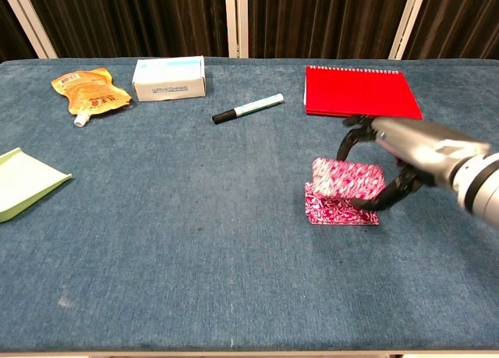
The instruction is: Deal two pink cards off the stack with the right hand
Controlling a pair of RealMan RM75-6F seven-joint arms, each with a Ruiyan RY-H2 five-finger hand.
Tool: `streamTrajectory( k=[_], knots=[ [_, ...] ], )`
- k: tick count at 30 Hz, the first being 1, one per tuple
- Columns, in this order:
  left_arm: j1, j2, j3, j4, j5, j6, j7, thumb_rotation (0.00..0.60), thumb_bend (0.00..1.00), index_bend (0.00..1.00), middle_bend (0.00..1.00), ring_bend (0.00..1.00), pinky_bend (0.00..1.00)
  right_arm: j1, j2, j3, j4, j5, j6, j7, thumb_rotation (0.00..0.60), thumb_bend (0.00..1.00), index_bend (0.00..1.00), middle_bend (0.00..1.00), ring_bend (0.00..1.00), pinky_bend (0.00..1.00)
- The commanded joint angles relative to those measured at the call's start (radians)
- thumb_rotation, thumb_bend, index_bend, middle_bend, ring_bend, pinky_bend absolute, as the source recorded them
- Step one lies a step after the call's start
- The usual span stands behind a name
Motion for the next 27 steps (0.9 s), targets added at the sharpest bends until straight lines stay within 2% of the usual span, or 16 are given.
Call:
streamTrajectory(
  k=[1,6,10,18,27],
  knots=[
    [-0.001,0.000,0.000,-0.001,0.001,-0.001,0.000,0.600,0.12,0.07,0.00,0.00,0.00,0.009,0.032,0.033,0.022,0.019,-0.008,0.017,0.600,0.48,0.51,0.11,0.00,0.06],
    [-0.004,-0.005,0.001,-0.003,0.000,-0.008,0.004,0.600,0.12,0.07,0.00,0.00,0.00,0.050,0.061,0.091,0.122,0.093,-0.085,0.055,0.600,0.48,0.51,0.11,0.00,0.06],
    [-0.006,-0.005,0.000,-0.009,-0.002,-0.011,0.012,0.600,0.12,0.07,0.00,0.00,0.00,0.089,0.056,0.115,0.217,0.120,-0.160,0.093,0.600,0.48,0.50,0.11,0.00,0.04],
    [-0.007,0.005,-0.001,-0.030,-0.008,-0.012,0.033,0.600,0.12,0.07,0.00,0.00,0.00,0.139,0.031,0.111,0.333,0.133,-0.254,0.147,0.600,0.48,0.45,0.11,0.00,0.02],
    [-0.009,0.012,-0.003,-0.044,-0.010,-0.013,0.049,0.600,0.12,0.07,0.00,0.00,0.00,0.163,0.040,0.084,0.352,0.162,-0.295,0.138,0.600,0.48,0.35,0.10,0.00,0.00]
  ],
)
